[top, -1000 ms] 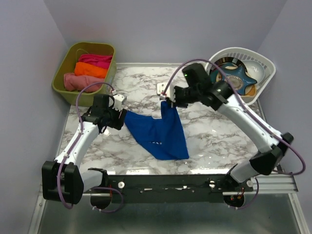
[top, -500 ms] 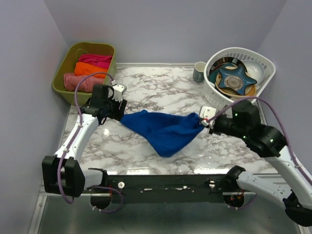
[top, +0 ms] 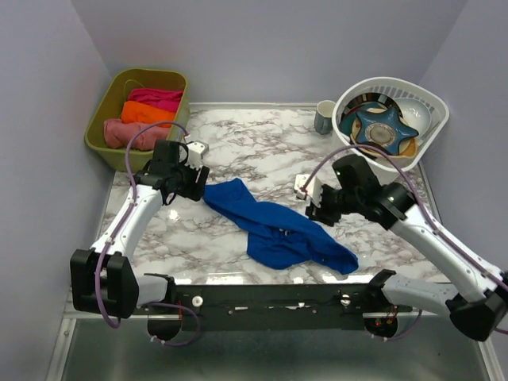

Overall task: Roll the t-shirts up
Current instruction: Flatten out the T-shirt at the center of the board.

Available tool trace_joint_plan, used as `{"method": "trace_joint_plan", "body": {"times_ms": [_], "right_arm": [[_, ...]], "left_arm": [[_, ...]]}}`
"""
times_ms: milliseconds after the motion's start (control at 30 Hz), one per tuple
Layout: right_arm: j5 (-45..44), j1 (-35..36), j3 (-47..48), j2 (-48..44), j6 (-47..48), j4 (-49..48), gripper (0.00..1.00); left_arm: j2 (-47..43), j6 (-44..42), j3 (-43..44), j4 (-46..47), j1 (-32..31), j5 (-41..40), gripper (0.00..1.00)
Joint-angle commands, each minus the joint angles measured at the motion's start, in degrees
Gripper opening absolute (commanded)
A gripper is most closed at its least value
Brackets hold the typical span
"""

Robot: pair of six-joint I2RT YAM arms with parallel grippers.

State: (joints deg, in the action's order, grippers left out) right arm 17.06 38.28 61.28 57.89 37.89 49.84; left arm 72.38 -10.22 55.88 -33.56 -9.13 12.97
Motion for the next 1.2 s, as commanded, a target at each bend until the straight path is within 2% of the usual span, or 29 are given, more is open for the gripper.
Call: {"method": "trace_joint_plan", "body": {"times_ms": [0, 167, 267, 500, 667, 833, 1000, 1067, 1167], "right_arm": [[11.75, 0.21, 2.36, 11.27, 2.97, -2.38, 0.51], [14.23, 1.18, 5.17, 18.48, 9.21, 2.79, 0.51], [11.69, 1.71, 3.77, 20.25, 12.12, 6.4, 0.49], [4.84, 1.62, -4.14, 16.21, 12.56, 7.2, 0.48], [-0.35, 1.71, -11.08, 13.4, 11.07, 4.04, 0.48], [-4.31, 1.62, -13.73, 13.3, 9.57, -0.53, 0.45], [-4.4, 1.62, -12.59, 13.31, 9.75, -0.19, 0.32], [-4.58, 1.62, -11.97, 13.04, 9.66, 0.34, 0.31], [-4.49, 1.62, -9.69, 12.16, 9.57, 2.53, 0.13]], "left_arm": [[-1.71, 0.2, -1.82, -1.24, -0.28, 3.28, 0.71], [0.21, -0.51, -3.68, -0.19, -1.33, 2.68, 0.71], [1.27, -0.15, -2.71, -0.01, -1.33, 1.09, 0.71], [-0.48, 0.02, -4.11, 0.43, -1.33, 1.0, 0.71], [-0.57, 0.99, -4.9, 0.95, -1.33, 1.7, 0.71], [0.22, 1.25, -4.2, 1.3, -1.33, 1.62, 0.71], [0.4, 1.17, -3.67, 0.95, -1.33, 1.44, 0.71], [0.22, 1.08, -3.93, 0.95, -1.33, 1.35, 0.71], [0.04, 1.08, -4.28, 0.95, -1.33, 1.35, 0.71]]}}
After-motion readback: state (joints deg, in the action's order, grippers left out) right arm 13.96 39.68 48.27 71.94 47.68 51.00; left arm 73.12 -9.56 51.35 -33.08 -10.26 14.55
